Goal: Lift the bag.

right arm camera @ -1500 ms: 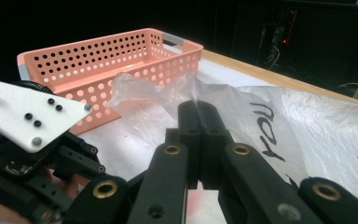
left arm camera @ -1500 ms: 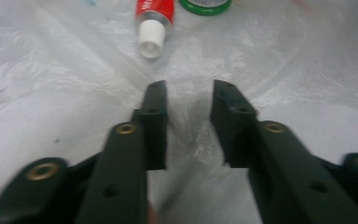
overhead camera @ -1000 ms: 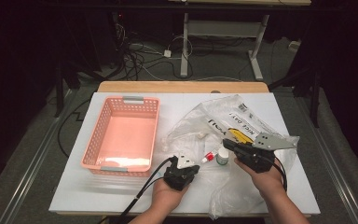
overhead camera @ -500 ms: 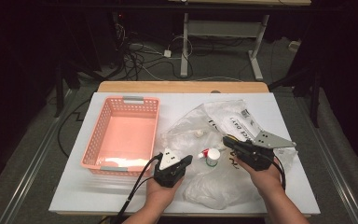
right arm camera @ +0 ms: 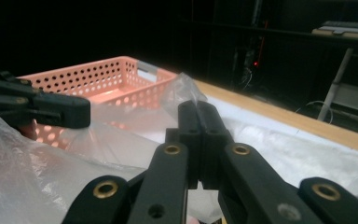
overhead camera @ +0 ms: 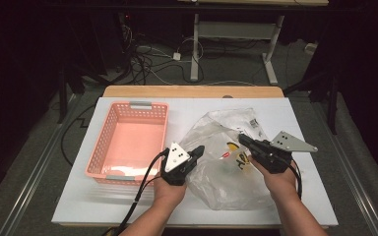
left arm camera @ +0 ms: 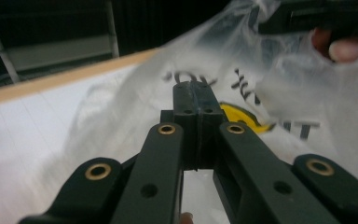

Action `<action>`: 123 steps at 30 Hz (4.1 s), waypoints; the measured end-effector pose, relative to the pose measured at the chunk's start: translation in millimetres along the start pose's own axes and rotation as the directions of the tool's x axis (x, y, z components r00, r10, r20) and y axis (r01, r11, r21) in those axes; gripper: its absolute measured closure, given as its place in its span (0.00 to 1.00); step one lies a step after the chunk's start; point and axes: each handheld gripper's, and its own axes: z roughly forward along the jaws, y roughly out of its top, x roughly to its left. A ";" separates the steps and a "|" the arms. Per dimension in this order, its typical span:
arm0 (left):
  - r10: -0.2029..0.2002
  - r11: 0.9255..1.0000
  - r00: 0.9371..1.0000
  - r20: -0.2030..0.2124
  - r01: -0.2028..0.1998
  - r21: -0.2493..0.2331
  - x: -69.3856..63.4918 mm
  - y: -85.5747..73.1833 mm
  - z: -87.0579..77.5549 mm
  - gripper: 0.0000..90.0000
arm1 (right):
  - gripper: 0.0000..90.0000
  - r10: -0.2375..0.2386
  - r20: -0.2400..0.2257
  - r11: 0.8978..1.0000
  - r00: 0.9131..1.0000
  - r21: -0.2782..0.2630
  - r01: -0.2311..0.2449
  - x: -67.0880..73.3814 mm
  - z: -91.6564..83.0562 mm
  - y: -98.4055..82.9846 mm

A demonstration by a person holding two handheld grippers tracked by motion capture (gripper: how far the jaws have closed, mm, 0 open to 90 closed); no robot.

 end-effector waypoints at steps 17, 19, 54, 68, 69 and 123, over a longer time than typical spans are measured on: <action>0.071 0.985 0.996 -0.053 -0.078 -0.151 1.4 60.8 4.6 0.98 | 1.00 -0.005 0.041 0.995 0.999 -0.099 0.009 -0.6 12.2 33.0; 0.063 0.983 0.997 -0.049 -0.071 -0.168 1.4 66.3 7.0 0.98 | 1.00 -0.011 0.045 0.993 0.999 -0.115 0.017 -1.1 13.3 36.6; -0.025 0.989 0.995 0.101 0.010 0.149 -2.9 15.9 28.7 0.12 | 1.00 0.023 0.200 0.978 0.980 -0.206 0.019 -43.9 -11.1 78.1; 0.024 0.994 0.999 0.023 -0.021 -0.111 8.8 79.4 29.0 0.98 | 1.00 0.012 0.183 0.974 0.983 -0.225 0.030 -38.9 -12.9 80.5; 0.036 0.990 0.999 0.012 -0.034 -0.134 9.0 90.1 26.7 0.98 | 1.00 0.011 0.186 0.973 0.982 -0.227 0.032 -39.1 -13.1 81.6; -0.006 0.981 1.000 -0.002 0.006 0.194 11.7 -7.8 -31.4 0.00 | 0.09 0.028 0.145 0.999 0.989 0.017 -0.031 -42.7 -58.1 -3.1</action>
